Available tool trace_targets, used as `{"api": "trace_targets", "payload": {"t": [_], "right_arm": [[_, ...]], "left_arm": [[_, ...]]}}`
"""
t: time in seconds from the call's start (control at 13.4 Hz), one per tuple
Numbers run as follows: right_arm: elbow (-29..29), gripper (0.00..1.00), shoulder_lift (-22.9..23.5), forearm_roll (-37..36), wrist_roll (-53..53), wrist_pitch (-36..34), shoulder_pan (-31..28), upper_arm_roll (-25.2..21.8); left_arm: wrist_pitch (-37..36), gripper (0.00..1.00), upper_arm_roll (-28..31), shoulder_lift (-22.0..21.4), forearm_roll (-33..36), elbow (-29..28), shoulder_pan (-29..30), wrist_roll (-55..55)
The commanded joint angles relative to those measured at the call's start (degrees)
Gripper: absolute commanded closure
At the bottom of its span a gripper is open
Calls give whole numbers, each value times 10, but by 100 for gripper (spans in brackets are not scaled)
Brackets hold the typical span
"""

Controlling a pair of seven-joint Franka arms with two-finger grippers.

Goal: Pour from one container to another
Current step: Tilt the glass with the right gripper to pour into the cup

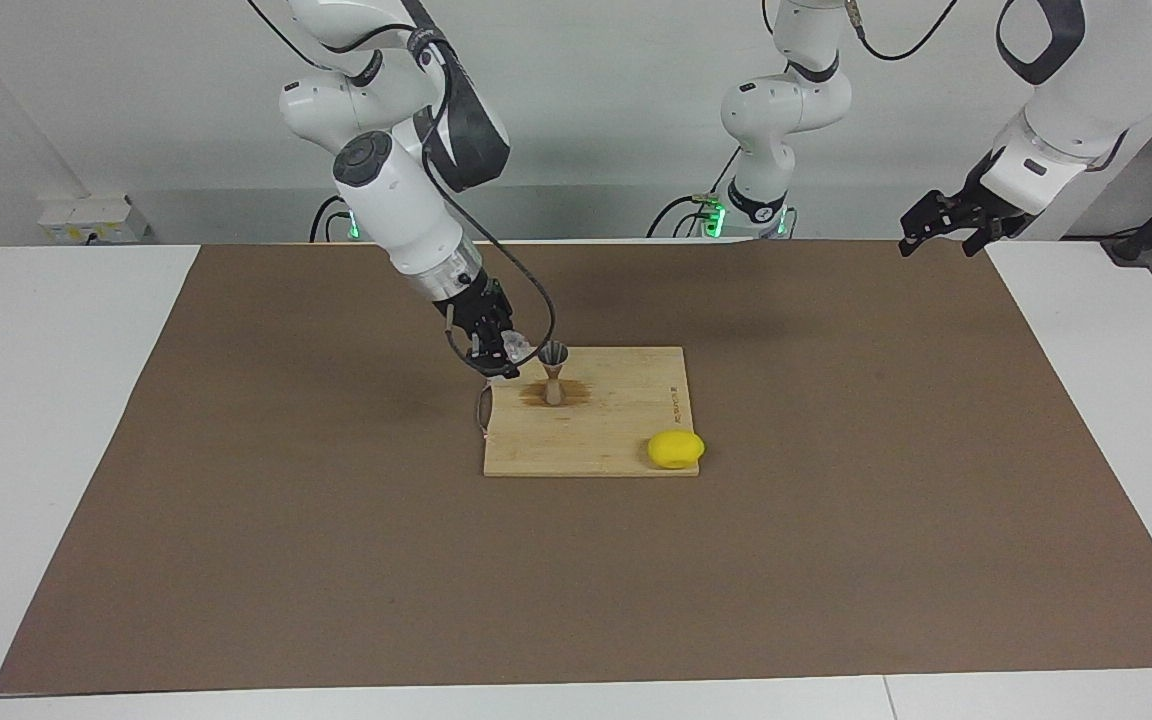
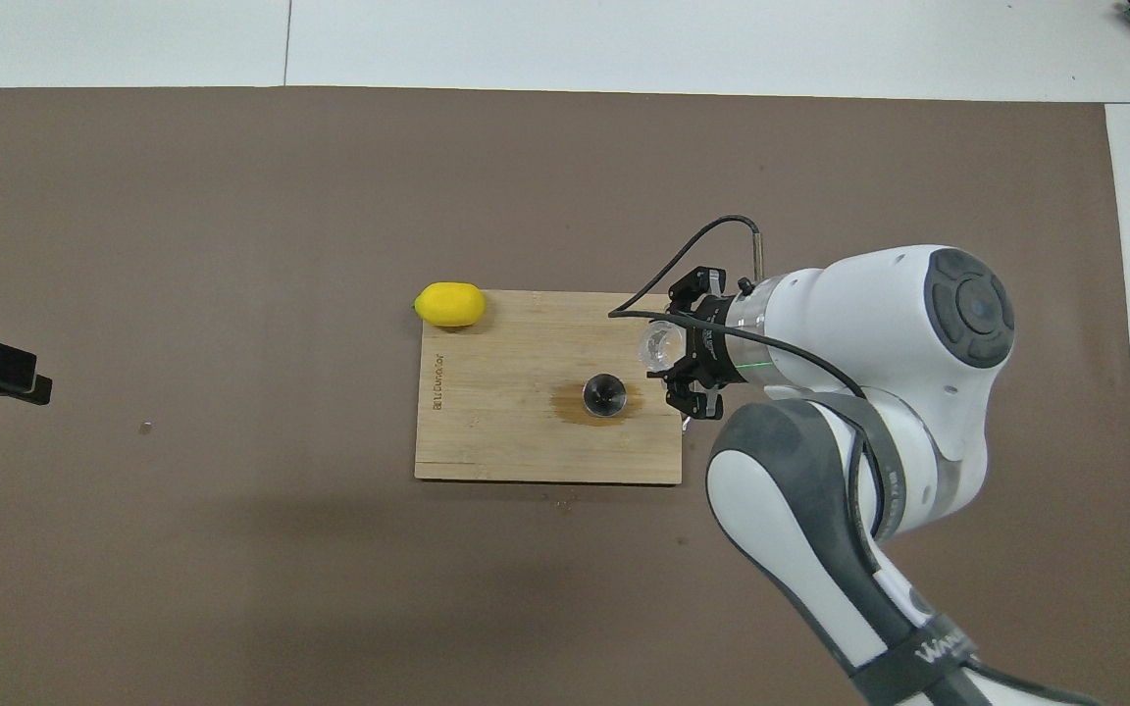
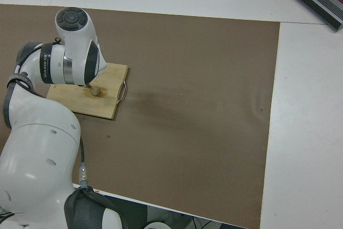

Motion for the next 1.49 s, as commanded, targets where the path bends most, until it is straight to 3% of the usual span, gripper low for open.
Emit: {"api": "trace_targets", "payload": {"t": [0.0,0.22,0.9,1.42], "right_arm": [[-12,100,-8,-62,49,12,19,0],[-16,100,-11,-130,88,14,38,0],[-31,100,-17,-221,132,31,72,1],[-38,100,-23,-260,144,25,83,2]], "left_arm": [[-1,0,3,0,10,7,0,-17],[27,0,6,-2,10,-2,2,-23],[99,0,4,17,36,-1,-20,-34],[29,0,15,4,36,-13,-28,-47]]}}
